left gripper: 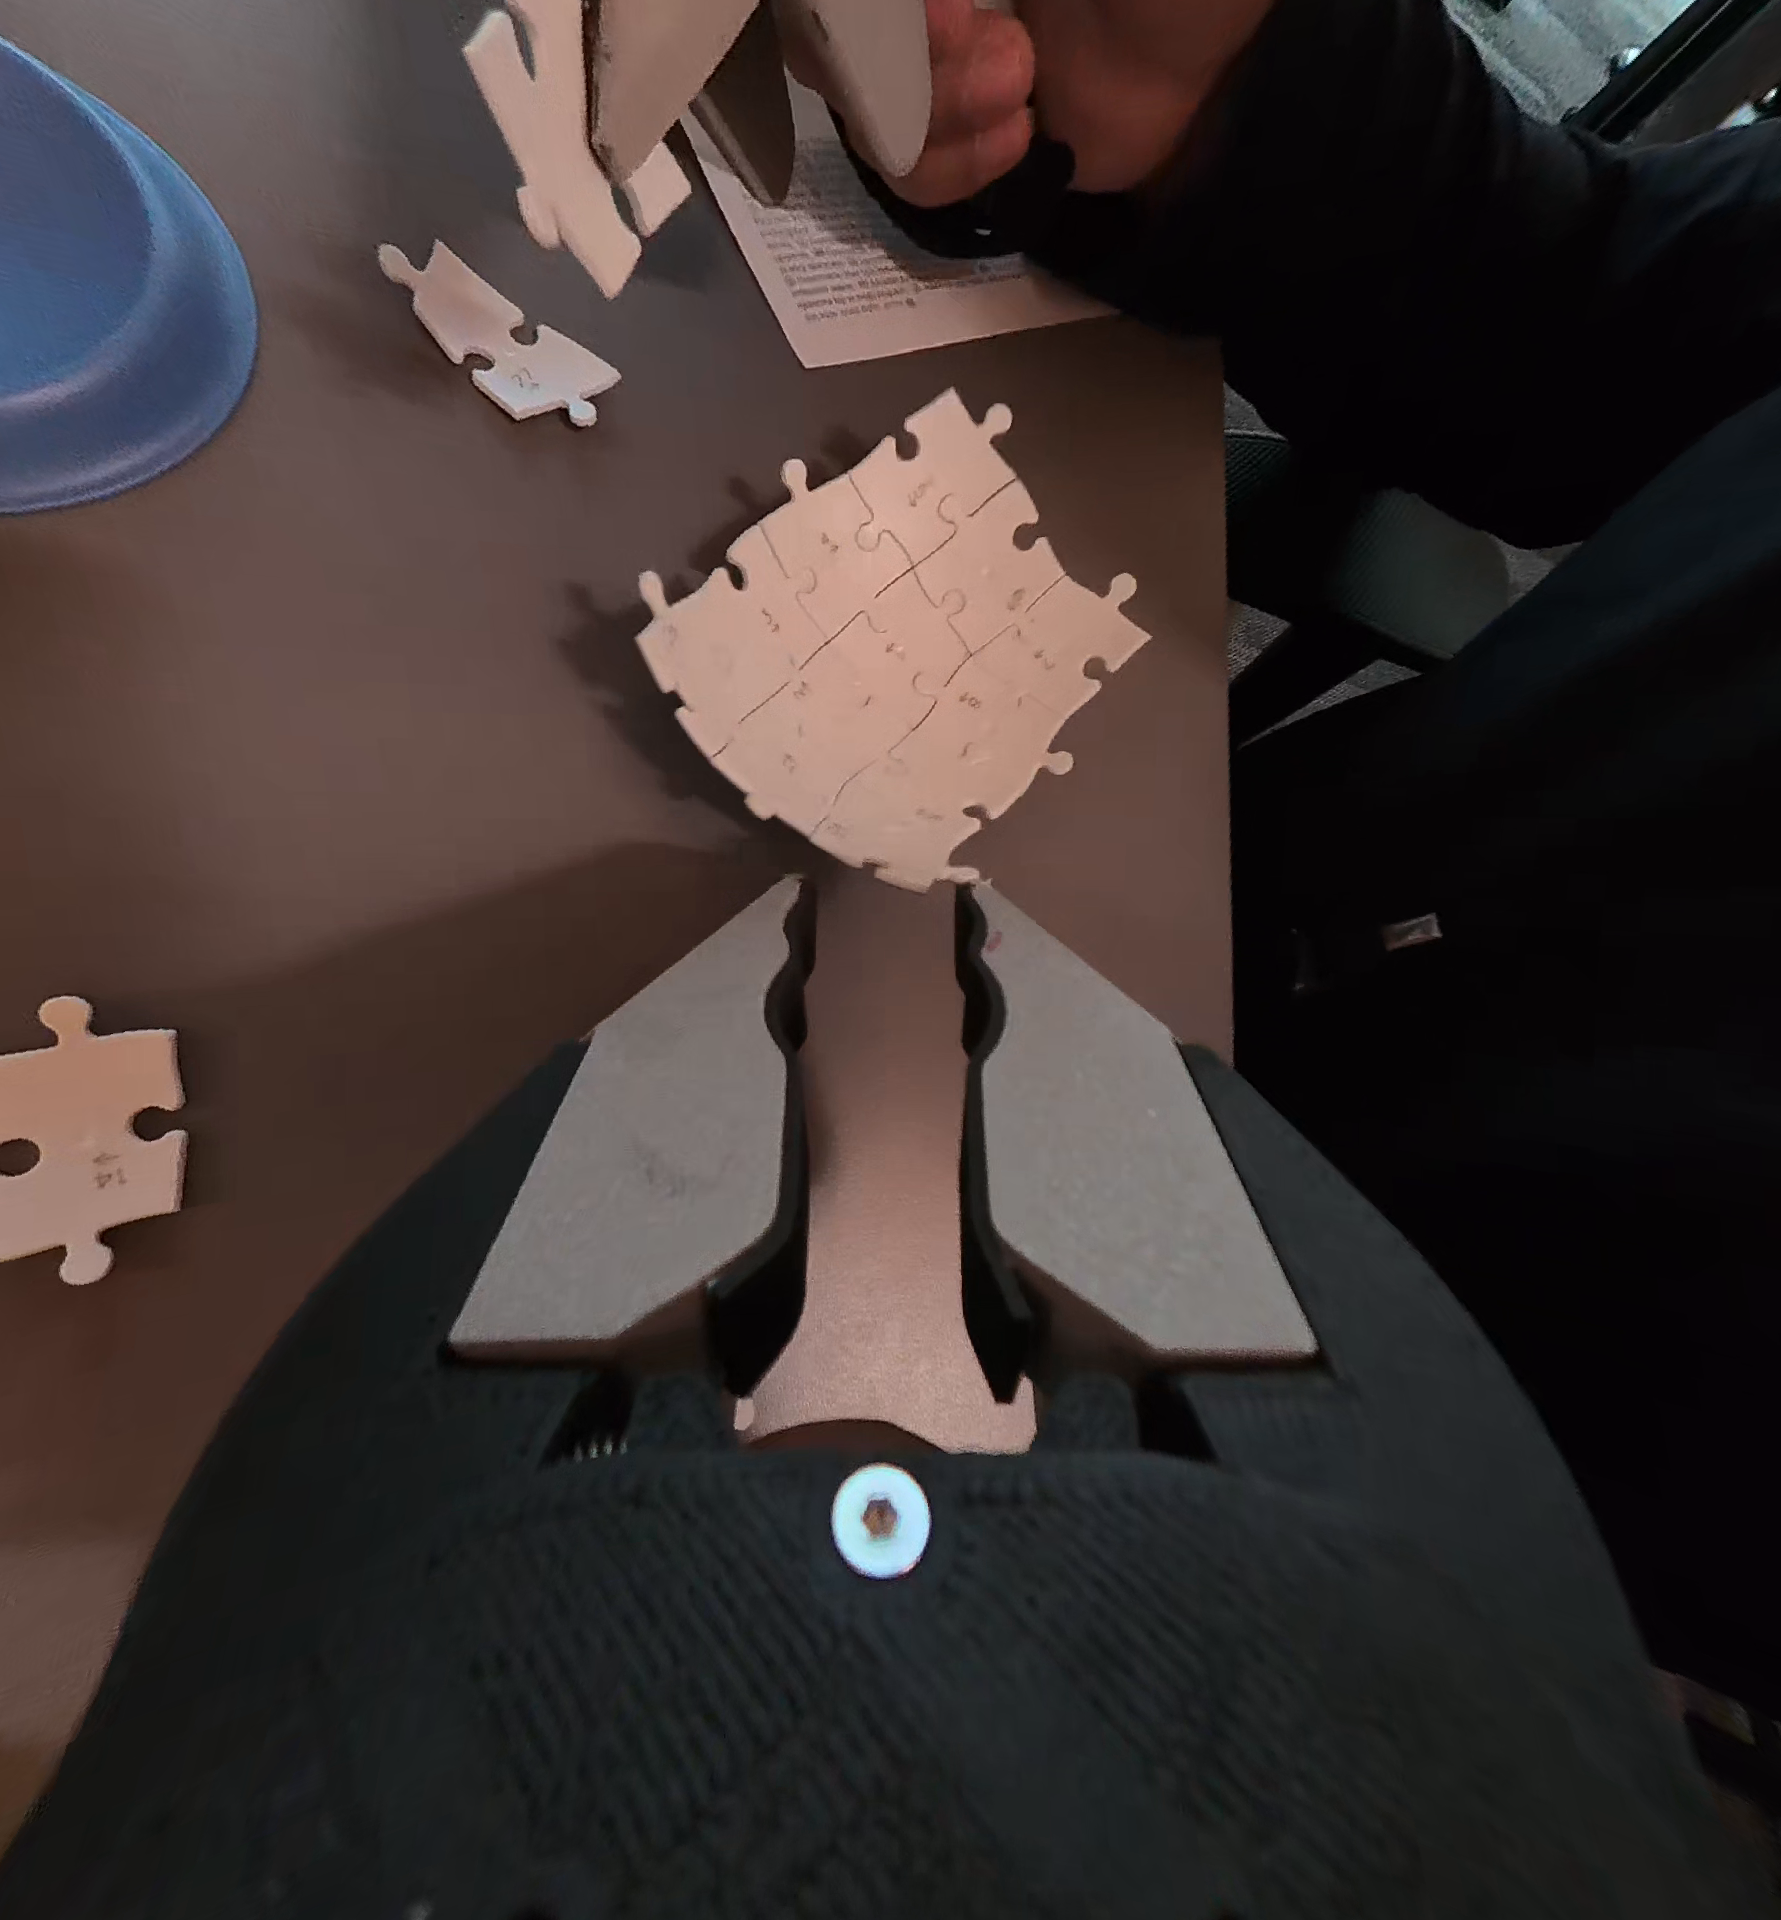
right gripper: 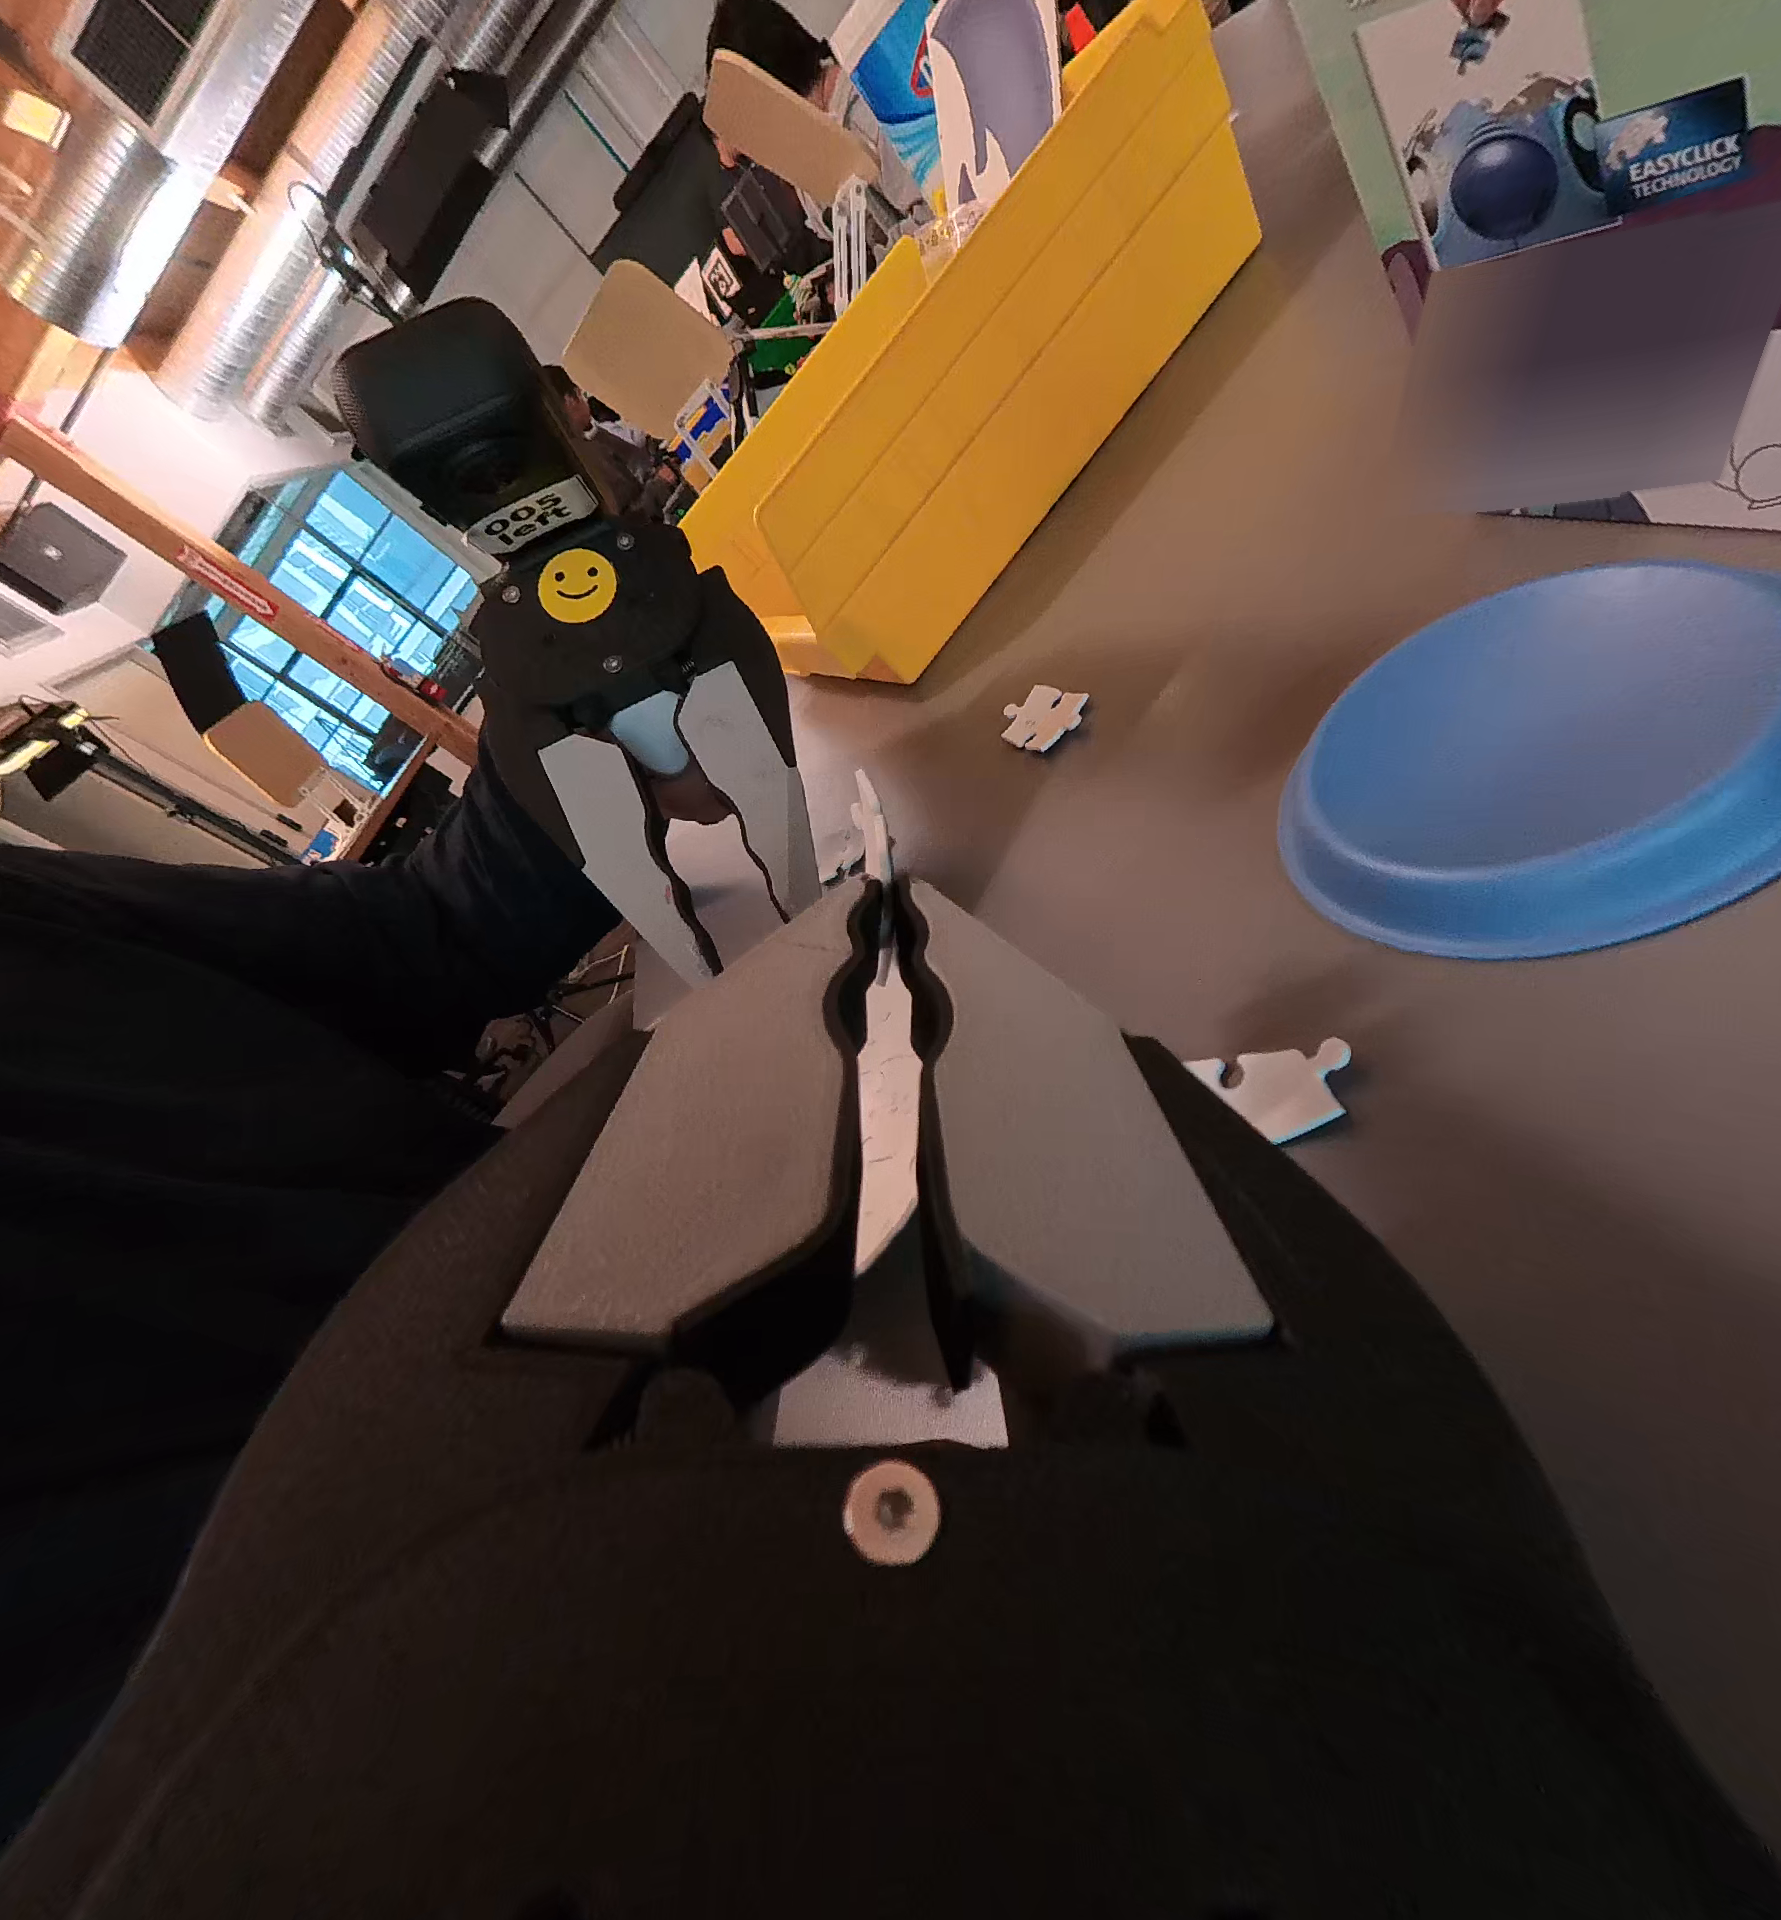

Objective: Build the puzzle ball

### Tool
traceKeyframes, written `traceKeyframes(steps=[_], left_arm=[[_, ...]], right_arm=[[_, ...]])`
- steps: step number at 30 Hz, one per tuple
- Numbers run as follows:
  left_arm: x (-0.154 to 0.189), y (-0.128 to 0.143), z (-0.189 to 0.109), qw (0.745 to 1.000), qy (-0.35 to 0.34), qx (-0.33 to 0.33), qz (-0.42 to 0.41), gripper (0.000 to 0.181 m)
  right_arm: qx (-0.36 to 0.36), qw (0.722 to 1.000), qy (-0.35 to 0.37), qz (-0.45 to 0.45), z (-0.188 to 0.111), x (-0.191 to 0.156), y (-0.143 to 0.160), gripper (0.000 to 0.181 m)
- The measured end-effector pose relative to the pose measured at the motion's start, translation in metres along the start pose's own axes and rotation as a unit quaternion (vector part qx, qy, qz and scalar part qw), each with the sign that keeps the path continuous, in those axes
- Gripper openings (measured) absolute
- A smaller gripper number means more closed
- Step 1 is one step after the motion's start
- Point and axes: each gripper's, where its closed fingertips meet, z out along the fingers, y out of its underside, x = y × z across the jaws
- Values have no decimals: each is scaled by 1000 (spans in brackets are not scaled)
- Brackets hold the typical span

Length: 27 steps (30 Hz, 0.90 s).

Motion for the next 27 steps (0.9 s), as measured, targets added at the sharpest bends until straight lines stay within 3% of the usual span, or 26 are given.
traceKeyframes(steps=[4, 8, 13, 20, 27], left_arm=[[8, 2, -2, 1000, 12, -1, 1, 25], [2, -2, -15, 1000, -25, 16, 0, 26], [-12, -41, -35, 994, -63, 85, -2, 20], [-31, -91, -17, 993, -31, 116, -21, 21], [-33, -101, -9, 993, -4, 118, -15, 1]], right_arm=[[-3, 1000, 0, 1, 0, 0, 2, 0], [-3, 1000, -2, 4, 2, 0, 1, 0], [3, 1000, -26, 11, 5, -7, -3, 0], [6, 998, -46, 29, 7, -11, -2, 0], [8, 999, -41, 18, 2, -10, -3, 0]])
